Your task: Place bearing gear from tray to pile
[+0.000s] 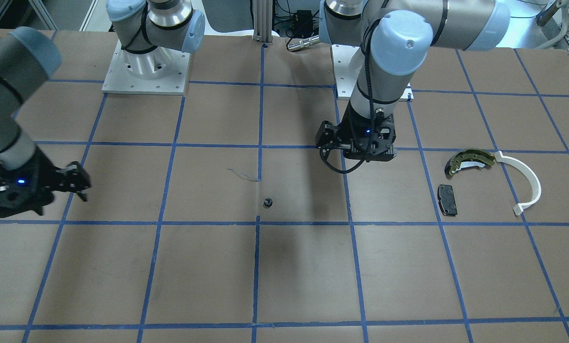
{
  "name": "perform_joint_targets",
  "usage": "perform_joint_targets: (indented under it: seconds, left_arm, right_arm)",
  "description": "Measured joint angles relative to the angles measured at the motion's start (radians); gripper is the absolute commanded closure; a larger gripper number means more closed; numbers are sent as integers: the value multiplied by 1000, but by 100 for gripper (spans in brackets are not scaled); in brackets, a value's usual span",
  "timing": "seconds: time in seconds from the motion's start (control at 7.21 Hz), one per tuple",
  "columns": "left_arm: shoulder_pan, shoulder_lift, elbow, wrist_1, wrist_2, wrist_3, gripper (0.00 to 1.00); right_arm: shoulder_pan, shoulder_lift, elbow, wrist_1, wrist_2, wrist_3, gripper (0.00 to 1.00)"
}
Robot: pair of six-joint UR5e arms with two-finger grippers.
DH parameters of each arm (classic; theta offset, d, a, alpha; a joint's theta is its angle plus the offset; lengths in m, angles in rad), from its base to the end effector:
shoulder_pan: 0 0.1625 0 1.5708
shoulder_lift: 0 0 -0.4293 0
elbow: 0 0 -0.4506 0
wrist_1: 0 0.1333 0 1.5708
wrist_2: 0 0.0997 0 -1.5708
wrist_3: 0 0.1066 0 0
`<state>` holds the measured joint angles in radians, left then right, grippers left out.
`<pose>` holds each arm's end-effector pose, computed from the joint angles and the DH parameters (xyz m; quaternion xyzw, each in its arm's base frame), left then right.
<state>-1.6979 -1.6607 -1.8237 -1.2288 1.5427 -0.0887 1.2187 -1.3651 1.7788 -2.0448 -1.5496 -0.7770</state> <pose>-0.2065 -0.5407 0.3320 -0.0192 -0.9997 -0.0019 0.0139 -0.0818 -0.6158 0.3012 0.2111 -0.9770 0.0311 0.0072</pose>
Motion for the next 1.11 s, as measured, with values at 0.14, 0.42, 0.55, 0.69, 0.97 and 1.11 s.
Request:
perform_joint_targets:
  seconds: [0.14,0.42,0.55,0.69,0.97,1.11]
  left_arm:
    - [-55,-51,0,56,-10,-51,0]
    - [-129,-155,1,164,-17,-122,0]
    - [-150,-208,1,220,-19,-142,0]
    - [-168,-255,3,266,-19,-164,0]
    - [-208,-325,9,314,-18,-206,0]
    - [-221,-345,9,324,-18,-212,6]
  right_arm:
    - [-140,1,-4,3,-17,-173,12]
    - [-408,36,-13,-17,-48,-429,12]
    - [-519,90,-29,-66,-49,-553,13]
    - [-593,160,-64,-116,-46,-686,14]
    - [-665,307,-154,-153,-38,-914,15]
    - [-675,358,-177,-158,-37,-1001,19]
